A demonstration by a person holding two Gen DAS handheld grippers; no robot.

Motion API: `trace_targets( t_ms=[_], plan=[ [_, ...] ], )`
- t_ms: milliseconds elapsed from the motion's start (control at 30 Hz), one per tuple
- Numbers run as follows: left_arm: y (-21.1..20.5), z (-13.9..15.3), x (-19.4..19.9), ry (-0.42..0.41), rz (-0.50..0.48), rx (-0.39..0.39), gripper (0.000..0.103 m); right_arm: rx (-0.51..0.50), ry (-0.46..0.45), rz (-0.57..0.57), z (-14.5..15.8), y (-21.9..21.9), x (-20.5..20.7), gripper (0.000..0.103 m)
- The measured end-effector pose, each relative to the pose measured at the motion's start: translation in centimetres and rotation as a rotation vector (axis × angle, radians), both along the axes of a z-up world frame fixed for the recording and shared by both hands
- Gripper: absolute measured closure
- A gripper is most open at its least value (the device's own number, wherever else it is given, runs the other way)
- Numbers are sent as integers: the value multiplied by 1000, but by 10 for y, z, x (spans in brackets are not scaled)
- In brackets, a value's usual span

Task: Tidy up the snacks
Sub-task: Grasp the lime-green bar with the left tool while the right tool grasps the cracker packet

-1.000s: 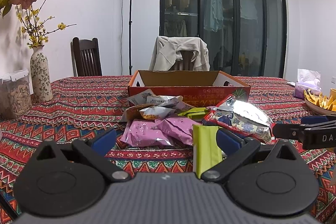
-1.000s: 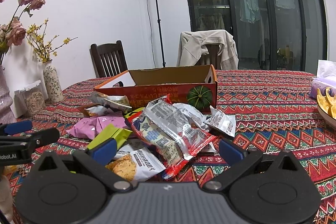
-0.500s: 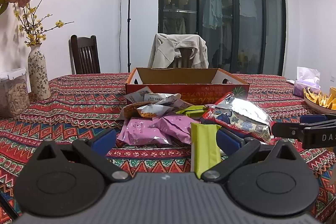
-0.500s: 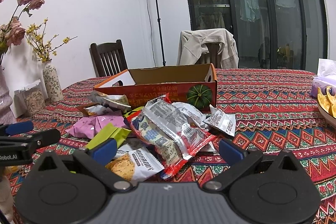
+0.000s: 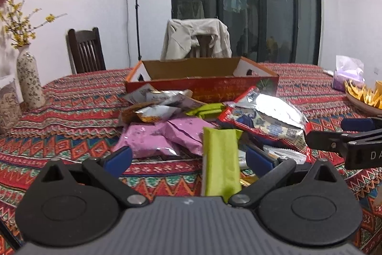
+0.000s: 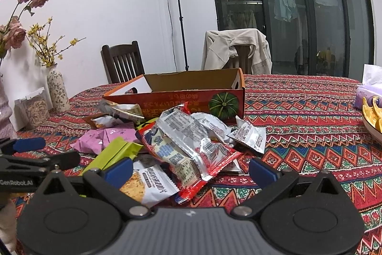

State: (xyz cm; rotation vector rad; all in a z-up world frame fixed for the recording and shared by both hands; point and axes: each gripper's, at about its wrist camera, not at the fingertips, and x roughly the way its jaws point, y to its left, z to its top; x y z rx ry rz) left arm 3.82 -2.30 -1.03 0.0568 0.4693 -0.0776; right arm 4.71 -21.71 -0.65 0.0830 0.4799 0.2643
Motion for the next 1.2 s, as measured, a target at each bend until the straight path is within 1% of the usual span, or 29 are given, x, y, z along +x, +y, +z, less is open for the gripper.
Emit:
trace_targets(
  t_ms=[67, 200, 233, 267, 300, 333, 367, 400, 433, 467, 600, 700, 800, 967, 1067, 1167, 1200],
  plan=[
    [-7, -3, 8, 29, 4, 17, 0, -1, 3, 0, -1, -1, 1, 0],
    [-16, -12, 23, 88, 19, 25, 0, 0, 10, -1, -2, -3, 5, 0],
    [-17, -14, 25, 100, 22, 25, 5, 0, 11, -2, -2, -4, 6, 0],
    [-18, -16, 27, 112, 23, 24, 12, -1, 11, -3, -2, -5, 6, 0],
    [-19, -18, 29, 127, 19, 23, 16, -2, 12, -4, -3, -5, 7, 0],
    [-19, -19, 31, 141, 13, 15, 26, -1, 13, -4, -3, -6, 8, 0],
    [-18, -21, 33, 157, 5, 5, 38, 1, 14, -4, -3, -7, 8, 0],
    [-18, -23, 35, 176, -12, -13, 45, 2, 17, -4, -4, -8, 9, 0],
    [-17, -24, 35, 190, -33, -35, 64, 2, 21, -3, -4, -7, 10, 0],
    [-17, -25, 36, 202, -49, -51, 64, 3, 23, -1, -5, -7, 10, 0],
    [-15, -24, 31, 189, -56, -67, 64, 1, 30, 8, -6, -4, 11, 0],
    [-8, -19, 25, 172, -45, -76, 65, -4, 29, 13, -6, 1, 9, 0],
    [0, -12, 16, 138, -31, -80, 64, -11, 32, 21, -4, 7, 6, 0],
    [16, -1, 5, 95, 5, -97, 64, -29, 43, 59, -3, 25, -1, 0],
    [26, 0, 1, 87, 25, -104, 64, -45, 59, 86, -4, 39, -3, 2],
    [34, -2, -4, 86, 32, -113, 64, -29, 111, 110, -8, 51, 2, 11],
    [37, -3, -5, 86, 32, -114, 64, -29, 125, 108, -9, 55, 4, 12]
  ],
)
